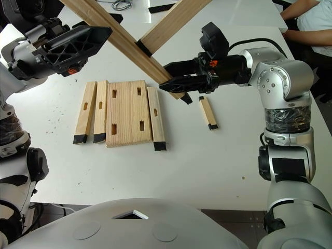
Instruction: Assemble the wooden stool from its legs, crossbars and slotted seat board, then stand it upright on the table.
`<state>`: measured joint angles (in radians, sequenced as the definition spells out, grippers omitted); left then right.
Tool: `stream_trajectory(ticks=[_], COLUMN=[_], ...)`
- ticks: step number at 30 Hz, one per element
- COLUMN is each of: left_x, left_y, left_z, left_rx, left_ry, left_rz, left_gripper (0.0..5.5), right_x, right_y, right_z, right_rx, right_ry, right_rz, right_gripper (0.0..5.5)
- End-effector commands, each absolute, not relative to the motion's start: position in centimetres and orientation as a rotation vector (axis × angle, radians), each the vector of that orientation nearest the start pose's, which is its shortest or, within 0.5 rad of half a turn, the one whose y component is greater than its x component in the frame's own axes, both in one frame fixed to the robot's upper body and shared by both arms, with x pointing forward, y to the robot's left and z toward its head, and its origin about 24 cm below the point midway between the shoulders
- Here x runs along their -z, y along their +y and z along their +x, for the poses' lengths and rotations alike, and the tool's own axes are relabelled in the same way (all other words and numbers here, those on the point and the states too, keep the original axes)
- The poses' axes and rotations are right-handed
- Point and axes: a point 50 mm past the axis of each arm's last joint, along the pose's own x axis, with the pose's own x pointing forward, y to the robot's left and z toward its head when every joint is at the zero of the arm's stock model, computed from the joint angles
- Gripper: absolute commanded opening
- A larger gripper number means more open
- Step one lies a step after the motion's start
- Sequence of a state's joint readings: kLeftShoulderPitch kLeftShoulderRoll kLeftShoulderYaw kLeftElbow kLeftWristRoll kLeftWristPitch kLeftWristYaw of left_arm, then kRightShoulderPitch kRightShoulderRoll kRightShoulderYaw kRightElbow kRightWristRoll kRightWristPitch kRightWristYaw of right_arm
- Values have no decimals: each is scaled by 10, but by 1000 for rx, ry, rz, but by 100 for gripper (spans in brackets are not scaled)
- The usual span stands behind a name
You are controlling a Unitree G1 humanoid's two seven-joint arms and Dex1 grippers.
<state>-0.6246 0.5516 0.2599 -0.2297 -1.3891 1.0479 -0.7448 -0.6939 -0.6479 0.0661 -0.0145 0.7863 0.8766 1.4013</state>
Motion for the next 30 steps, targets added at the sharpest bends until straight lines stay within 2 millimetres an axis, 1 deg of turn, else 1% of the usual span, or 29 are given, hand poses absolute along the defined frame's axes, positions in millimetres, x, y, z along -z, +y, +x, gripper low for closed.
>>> stream_trajectory(ticks=[1, 8, 15, 19, 23, 25, 30], left_x=[-252, -245, -246, -247, -246, -245, -241], left_y=[157, 159, 160, 159, 159, 159, 161], left_z=[255, 259, 258, 256, 255, 254, 256], left_rx=[1492, 1476, 1495, 1512, 1517, 1516, 1497], left_ry=[-31, 3, -16, -24, -19, -19, -7], left_rz=[-470, -442, -442, -445, -439, -438, -424], left_gripper=[375, 375, 375, 375, 375, 351, 263], right_x=[-209, -205, -200, -193, -192, -192, -194], right_y=[-152, -150, -150, -149, -150, -150, -152], right_z=[279, 276, 275, 272, 273, 274, 275], right_rx=[-1710, -1720, -1706, -1711, -1708, -1701, -1691], right_ry=[231, 236, 256, 287, 290, 286, 278], right_rz=[127, 115, 124, 121, 118, 124, 136], right_gripper=[209, 209, 209, 209, 209, 209, 209])
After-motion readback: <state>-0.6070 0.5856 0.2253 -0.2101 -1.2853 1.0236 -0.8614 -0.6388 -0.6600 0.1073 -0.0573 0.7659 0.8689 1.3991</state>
